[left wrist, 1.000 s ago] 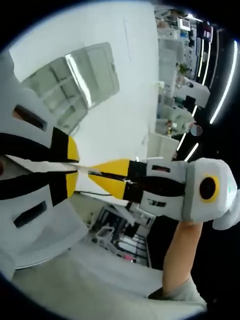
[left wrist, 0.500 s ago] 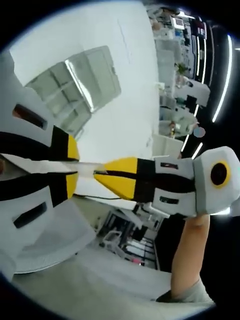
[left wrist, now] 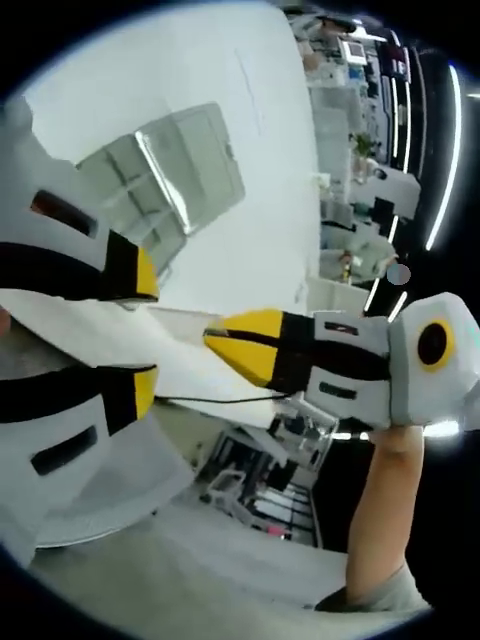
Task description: Insert the divider into the dual guide fixture by aligning both edges with the guide slots and pushing it downward to the bottom, including one-sided entry, uneven engagement, binding, and posture correction.
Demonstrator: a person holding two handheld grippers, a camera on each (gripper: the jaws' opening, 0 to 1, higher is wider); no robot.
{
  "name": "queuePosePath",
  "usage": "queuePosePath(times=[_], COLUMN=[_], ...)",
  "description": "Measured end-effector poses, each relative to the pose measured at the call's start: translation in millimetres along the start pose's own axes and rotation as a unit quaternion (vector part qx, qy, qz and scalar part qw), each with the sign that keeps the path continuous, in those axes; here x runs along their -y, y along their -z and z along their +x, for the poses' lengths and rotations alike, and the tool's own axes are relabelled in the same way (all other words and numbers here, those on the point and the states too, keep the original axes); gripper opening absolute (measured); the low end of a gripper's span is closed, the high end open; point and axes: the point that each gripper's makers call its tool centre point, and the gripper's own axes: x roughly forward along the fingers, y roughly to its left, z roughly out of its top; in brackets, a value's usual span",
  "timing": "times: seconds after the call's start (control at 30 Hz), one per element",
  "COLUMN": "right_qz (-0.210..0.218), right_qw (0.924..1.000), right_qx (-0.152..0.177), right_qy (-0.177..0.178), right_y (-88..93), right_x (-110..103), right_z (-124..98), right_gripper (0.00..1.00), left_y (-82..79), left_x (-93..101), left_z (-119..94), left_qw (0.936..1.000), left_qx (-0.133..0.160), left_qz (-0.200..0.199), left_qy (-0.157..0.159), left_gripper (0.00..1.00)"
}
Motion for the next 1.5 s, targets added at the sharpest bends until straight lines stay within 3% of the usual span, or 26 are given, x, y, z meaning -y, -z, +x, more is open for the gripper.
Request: queuePosePath(times=[0.47, 0.63, 0.8, 1.03, 1.5], right_qz=[-0.007, -0.005, -0.006, -0.006, -0.02], right_qw=[0.9986, 0.998, 0.9969, 0.9959, 0.9945], right_qx=[-0.032, -0.04, -0.053, -0.063, -0.076], right_qy=[0.041, 0.049, 0.059, 0.065, 0.07], right_y=[8.1, 8.1, 10.1, 12.7, 12.1], right_x=[31, 37, 44, 55, 64], right_z=[11, 15, 21, 28, 42], right_gripper=[0.0, 0.0, 0.0, 0.0, 0.0], left_y=[-0.7, 0.0, -0.1, -3.3, 5.2], left_x=[-8.5, -11.2, -13.5, -15.2, -19.4], left_z=[-14, -17, -18, -23, -29], left_qw=[0.9993, 0.9986, 0.9973, 0.9962, 0.9953], left_qx=[0.01, 0.009, 0.001, 0.005, -0.002], left_qz=[-0.004, 0.01, 0.027, 0.033, 0.017], left_qy=[-0.036, -0.051, -0.068, -0.08, -0.096], left_gripper=[0.44, 0.47, 0.59, 0.62, 0.69])
